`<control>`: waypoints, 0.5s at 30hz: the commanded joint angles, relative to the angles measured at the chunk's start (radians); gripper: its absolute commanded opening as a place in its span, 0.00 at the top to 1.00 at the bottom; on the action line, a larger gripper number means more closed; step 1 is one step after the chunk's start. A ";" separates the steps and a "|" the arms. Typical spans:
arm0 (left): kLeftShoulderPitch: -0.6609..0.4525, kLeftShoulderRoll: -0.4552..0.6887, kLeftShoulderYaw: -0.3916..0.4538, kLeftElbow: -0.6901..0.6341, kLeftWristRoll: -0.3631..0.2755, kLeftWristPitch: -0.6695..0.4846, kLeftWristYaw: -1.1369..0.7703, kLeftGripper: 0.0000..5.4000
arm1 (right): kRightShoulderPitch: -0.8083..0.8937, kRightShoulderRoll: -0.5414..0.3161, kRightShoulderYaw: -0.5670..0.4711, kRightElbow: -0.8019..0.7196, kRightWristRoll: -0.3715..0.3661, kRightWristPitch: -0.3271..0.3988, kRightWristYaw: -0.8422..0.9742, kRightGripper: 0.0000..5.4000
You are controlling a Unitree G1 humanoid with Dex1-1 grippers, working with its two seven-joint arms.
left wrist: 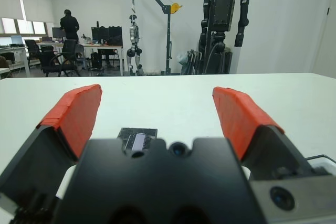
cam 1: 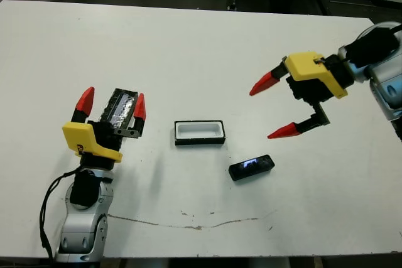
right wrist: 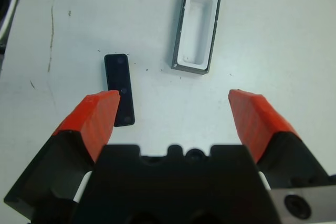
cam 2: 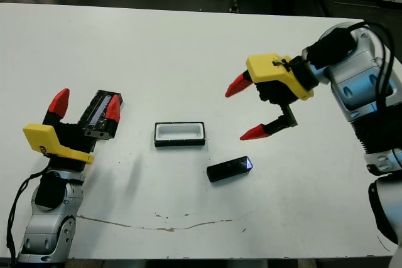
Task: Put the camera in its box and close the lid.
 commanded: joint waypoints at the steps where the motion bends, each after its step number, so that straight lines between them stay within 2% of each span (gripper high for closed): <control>1: -0.002 0.002 0.000 0.001 0.001 0.008 0.003 0.00 | 0.014 -0.008 0.021 0.008 0.018 0.008 0.006 0.00; 3: -0.002 0.002 -0.001 0.004 0.015 0.002 0.011 0.00 | 0.011 -0.013 0.038 0.013 0.038 0.027 0.006 0.00; 6: 0.001 -0.004 -0.001 -0.002 -0.010 0.013 0.003 0.00 | 0.007 -0.024 0.065 0.010 0.056 0.034 0.006 0.00; 10: 0.004 -0.006 -0.002 0.000 -0.009 0.005 0.005 0.00 | -0.001 -0.035 0.100 0.007 0.075 0.055 0.006 0.00; 15: 0.007 -0.006 -0.003 0.003 0.004 0.001 0.013 0.00 | -0.010 -0.043 0.126 0.001 0.085 0.040 0.006 0.00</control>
